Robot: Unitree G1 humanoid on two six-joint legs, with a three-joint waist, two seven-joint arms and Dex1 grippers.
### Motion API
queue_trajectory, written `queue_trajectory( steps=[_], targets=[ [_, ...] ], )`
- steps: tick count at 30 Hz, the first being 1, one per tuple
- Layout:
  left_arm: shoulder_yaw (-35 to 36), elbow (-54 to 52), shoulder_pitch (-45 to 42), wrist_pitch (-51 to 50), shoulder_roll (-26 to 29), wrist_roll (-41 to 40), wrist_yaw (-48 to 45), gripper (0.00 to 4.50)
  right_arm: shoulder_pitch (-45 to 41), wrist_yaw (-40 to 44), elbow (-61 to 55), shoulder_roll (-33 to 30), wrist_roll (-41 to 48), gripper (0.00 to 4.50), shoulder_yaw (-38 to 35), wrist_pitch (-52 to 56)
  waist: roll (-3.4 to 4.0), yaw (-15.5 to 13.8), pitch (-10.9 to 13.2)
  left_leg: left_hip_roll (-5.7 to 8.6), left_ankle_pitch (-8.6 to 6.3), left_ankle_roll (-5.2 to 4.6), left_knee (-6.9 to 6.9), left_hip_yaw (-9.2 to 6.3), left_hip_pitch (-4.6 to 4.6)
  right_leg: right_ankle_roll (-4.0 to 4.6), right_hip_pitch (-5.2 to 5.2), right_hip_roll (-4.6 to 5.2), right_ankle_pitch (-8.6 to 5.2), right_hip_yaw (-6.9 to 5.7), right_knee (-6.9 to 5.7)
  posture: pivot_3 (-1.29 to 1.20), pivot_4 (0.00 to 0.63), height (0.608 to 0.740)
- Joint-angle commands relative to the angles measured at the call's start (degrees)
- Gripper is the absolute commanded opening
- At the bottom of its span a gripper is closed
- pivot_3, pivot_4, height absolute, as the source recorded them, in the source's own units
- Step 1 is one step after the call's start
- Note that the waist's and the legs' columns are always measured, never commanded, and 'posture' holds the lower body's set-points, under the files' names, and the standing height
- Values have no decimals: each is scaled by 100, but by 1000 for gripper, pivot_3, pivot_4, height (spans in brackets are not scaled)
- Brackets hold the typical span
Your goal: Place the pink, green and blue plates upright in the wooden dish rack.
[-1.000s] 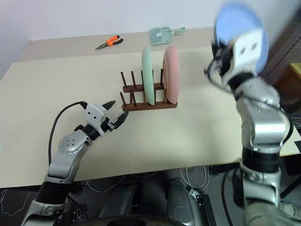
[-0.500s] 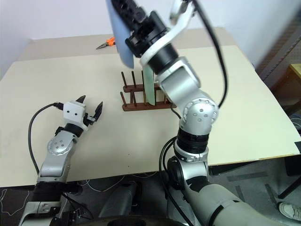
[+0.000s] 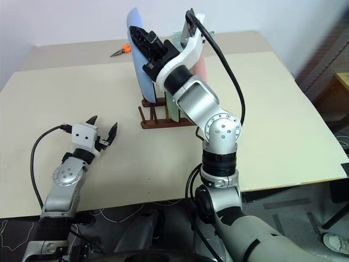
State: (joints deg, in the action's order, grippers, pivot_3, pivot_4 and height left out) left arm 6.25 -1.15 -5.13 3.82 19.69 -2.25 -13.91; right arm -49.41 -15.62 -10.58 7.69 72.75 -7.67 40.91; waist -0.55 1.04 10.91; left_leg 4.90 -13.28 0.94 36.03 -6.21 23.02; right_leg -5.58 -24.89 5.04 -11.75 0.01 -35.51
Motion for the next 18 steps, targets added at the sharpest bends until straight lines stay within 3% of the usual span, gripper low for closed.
queue_trajectory(
  steps=[1, 18],
  targets=[
    [19, -260, 56, 44, -21, -21, -18, 3490, 159, -228, 41, 398, 229, 41, 75, -31, 0, 9, 0, -1, 0, 0, 0, 0, 0, 0, 0, -1, 0, 0, 0, 0, 150, 739],
    [-84, -365, 121, -13, -127, 17, -52, 3490, 58, -686, 418, 485, 488, 41, 256, -360, 1, 2, -3, -3, 0, 0, 2, 1, 0, 0, 1, -3, 0, 0, 1, 0, 150, 739]
  ],
)
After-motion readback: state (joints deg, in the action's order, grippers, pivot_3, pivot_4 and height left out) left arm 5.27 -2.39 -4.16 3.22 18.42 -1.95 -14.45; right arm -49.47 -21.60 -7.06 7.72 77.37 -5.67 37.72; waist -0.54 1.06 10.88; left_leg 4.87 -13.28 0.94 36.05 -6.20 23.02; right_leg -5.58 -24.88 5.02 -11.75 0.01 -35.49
